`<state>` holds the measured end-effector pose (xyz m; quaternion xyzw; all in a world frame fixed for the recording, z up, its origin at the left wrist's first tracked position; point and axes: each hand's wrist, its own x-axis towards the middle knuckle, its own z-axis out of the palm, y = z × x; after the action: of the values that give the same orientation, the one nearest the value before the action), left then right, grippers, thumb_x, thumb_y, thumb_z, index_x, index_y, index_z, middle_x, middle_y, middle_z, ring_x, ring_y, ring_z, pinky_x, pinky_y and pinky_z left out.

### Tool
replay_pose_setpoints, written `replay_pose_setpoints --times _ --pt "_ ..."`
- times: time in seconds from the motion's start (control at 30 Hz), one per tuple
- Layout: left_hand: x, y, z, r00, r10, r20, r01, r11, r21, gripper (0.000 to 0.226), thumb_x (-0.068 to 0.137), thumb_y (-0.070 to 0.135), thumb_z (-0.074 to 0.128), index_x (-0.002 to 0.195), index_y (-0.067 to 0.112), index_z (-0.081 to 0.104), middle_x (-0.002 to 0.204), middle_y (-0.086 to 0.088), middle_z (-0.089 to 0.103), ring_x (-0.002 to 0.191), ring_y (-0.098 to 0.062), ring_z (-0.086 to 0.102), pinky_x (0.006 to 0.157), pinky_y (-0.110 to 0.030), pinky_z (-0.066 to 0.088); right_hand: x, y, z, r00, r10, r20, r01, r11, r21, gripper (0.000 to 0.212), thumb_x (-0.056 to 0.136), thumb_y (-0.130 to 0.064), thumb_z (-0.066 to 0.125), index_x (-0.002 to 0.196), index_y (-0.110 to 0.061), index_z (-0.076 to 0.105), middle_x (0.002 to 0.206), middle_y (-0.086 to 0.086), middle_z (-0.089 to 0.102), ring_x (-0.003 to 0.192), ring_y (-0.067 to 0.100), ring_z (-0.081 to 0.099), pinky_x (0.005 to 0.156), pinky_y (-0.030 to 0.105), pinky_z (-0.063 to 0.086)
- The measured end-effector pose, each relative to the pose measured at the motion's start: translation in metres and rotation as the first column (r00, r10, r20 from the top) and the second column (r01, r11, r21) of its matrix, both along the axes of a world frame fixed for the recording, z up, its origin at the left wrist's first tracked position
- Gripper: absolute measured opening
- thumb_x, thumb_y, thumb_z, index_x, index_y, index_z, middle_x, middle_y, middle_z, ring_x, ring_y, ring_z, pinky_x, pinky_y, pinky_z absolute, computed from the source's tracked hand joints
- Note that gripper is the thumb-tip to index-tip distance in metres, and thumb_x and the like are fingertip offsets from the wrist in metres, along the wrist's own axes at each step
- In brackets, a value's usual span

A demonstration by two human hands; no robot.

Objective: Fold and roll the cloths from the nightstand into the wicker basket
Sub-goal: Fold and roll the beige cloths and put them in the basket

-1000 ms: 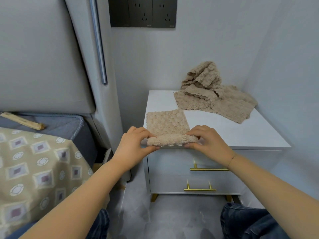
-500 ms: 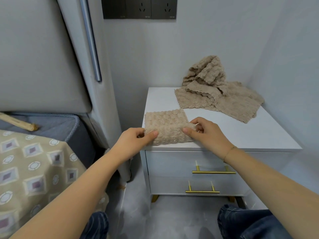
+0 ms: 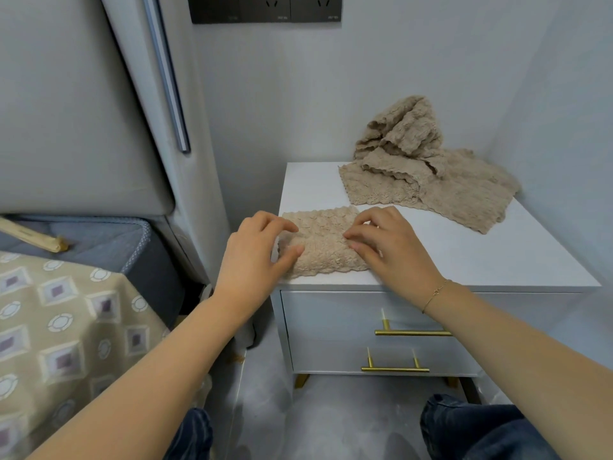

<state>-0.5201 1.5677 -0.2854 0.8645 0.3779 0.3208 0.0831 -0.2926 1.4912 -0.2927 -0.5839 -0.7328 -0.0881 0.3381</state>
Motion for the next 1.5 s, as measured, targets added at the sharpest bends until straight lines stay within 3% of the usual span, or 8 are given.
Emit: replay_pose_setpoints --times 0.13,0.43,0.73,0.87,1.2,1.33,1.43,1.5 --pt "-0.001 0.003 -0.001 0.97 -0.063 -0.234 0.119 0.965 0.233 0.036 0.096 0.039 0.038 0.099 0.024 0.071 0.1 0.009 0.065 0.093 -0.019 0.059 0.073 -0.032 0.042 0.004 -0.001 0.003 0.998 0.046 0.034 -0.044 0.998 -0.046 0.018 0.091 -0.023 0.06 0.101 -0.016 0.073 0.098 -0.007 0.066 0.091 0.016 0.053 0.082 0.033 0.042" --pt "-0.009 0.0 -0.009 0.913 -0.153 -0.377 0.16 0.987 -0.013 0.084 0.077 0.079 0.04 0.138 0.022 0.051 0.136 0.008 0.055 0.121 -0.015 0.051 0.101 -0.035 0.042 0.007 -0.021 0.01 0.998 0.056 0.013 -0.047 0.924 -0.381 0.07 0.078 -0.056 0.07 0.138 -0.026 0.049 0.138 -0.01 0.05 0.124 0.01 0.042 0.105 0.023 0.03" --pt "-0.014 -0.017 -0.02 0.969 -0.157 -0.192 0.192 0.966 0.176 0.04 0.072 0.032 0.081 0.108 0.02 0.066 0.105 0.006 0.065 0.092 -0.019 0.06 0.082 -0.026 0.036 -0.002 -0.039 -0.004 0.999 0.054 0.008 -0.051 0.975 -0.218 0.047 0.079 -0.028 0.077 0.122 -0.018 0.061 0.118 -0.005 0.062 0.107 0.015 0.049 0.09 0.025 0.039" --pt "-0.014 -0.027 -0.02 0.959 -0.177 -0.223 0.226 0.949 0.221 0.031 0.069 0.022 0.079 0.094 0.018 0.061 0.122 0.005 0.062 0.11 -0.017 0.056 0.089 -0.026 0.032 -0.005 -0.041 -0.008 0.995 0.07 0.064 -0.061 0.988 -0.142 0.041 0.076 -0.021 0.078 0.115 -0.015 0.065 0.114 -0.002 0.064 0.106 0.012 0.046 0.087 0.031 0.045" --pt "-0.016 -0.021 -0.01 0.985 -0.17 -0.016 0.165 0.975 -0.151 0.028 0.076 0.029 0.08 0.097 0.015 0.069 0.1 0.008 0.06 0.096 -0.013 0.051 0.082 -0.009 0.035 -0.008 -0.038 0.0 0.987 -0.012 -0.159 -0.031 0.964 -0.265 0.039 0.079 -0.032 0.076 0.113 -0.014 0.069 0.103 -0.012 0.053 0.099 0.007 0.04 0.087 0.009 0.03" --pt "-0.016 -0.012 -0.01 0.991 -0.12 0.059 0.133 0.942 -0.31 0.024 0.073 0.041 0.079 0.083 0.025 0.065 0.089 0.013 0.055 0.083 -0.008 0.043 0.073 -0.008 0.033 -0.008 -0.034 0.01 0.928 -0.063 -0.367 -0.084 0.924 -0.372 0.044 0.076 -0.052 0.064 0.107 -0.022 0.07 0.1 -0.011 0.062 0.096 0.01 0.047 0.081 0.017 0.034" --pt "-0.014 -0.003 -0.009 0.99 -0.078 0.12 0.125 0.879 -0.46 0.061 0.067 0.067 0.068 0.077 0.007 0.068 0.081 -0.003 0.06 0.074 -0.013 0.05 0.064 -0.015 0.036 -0.008 -0.027 0.011 0.864 -0.13 -0.487 -0.084 0.916 -0.393 0.027 0.08 -0.052 0.063 0.093 -0.028 0.068 0.086 0.002 0.061 0.08 0.013 0.047 0.073 0.026 0.037" --pt "-0.012 0.001 -0.009 0.984 -0.01 0.175 0.11 0.811 -0.574 0.084 0.062 0.074 0.064 0.087 -0.006 0.066 0.079 -0.009 0.056 0.071 -0.014 0.049 0.066 -0.02 0.038 -0.006 -0.022 0.009 0.858 -0.16 -0.487 -0.062 0.911 -0.409 0.056 0.078 -0.066 0.059 0.089 -0.012 0.066 0.076 0.014 0.055 0.065 0.012 0.041 0.064 0.028 0.033"
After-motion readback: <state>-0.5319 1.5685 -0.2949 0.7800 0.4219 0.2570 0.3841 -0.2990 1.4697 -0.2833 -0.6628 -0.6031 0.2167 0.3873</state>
